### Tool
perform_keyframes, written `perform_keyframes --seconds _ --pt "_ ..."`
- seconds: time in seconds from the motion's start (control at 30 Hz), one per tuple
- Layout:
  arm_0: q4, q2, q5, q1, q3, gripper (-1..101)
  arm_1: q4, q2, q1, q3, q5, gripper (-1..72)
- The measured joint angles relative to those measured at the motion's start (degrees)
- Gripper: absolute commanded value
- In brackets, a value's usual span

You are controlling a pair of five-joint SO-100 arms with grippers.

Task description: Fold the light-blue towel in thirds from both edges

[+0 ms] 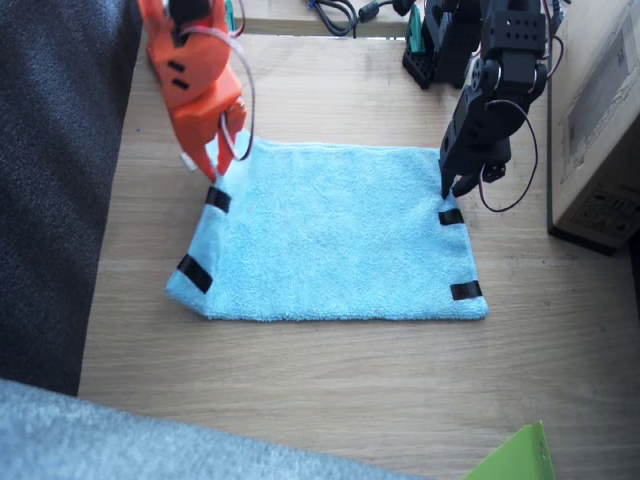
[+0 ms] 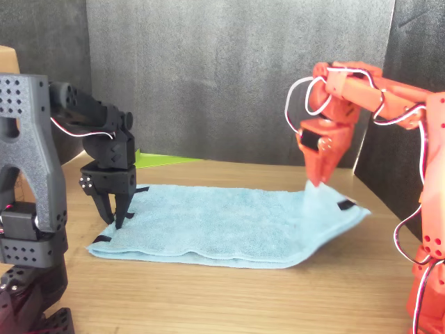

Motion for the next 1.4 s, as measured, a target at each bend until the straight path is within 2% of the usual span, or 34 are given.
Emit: perform_keyframes --seconds 0.33,0.67,0.8,0.83,1.07,1.23,1.4 --pt "0.0 0.0 0.0 0.0 0.0 0 1.4 -7.6 7.2 -9.6 0.0 0.0" --pt "-0.6 0.7 0.0 0.0 1.0 0 1.8 -19.2 13.0 -26.6 -1.0 0.4" --pt "-0.6 0.8 0.0 0.0 1.0 0 1.8 -23.6 15.7 -30.8 -1.1 18.6" --pt "-0.6 0.9 0.0 0.0 1.3 0 1.8 -24.4 16.4 -31.9 -1.4 21.0" --pt "-0.6 1.2 0.0 0.0 1.9 0 1.8 -25.0 20.8 -34.3 -3.0 23.2" --pt "-0.6 1.5 -0.1 0.0 2.0 0 1.8 -23.5 17.7 -30.3 -2.8 22.5" --pt "-0.6 1.8 -0.1 -0.3 2.1 0 1.7 -17.4 7.8 -22.1 -2.5 21.4"
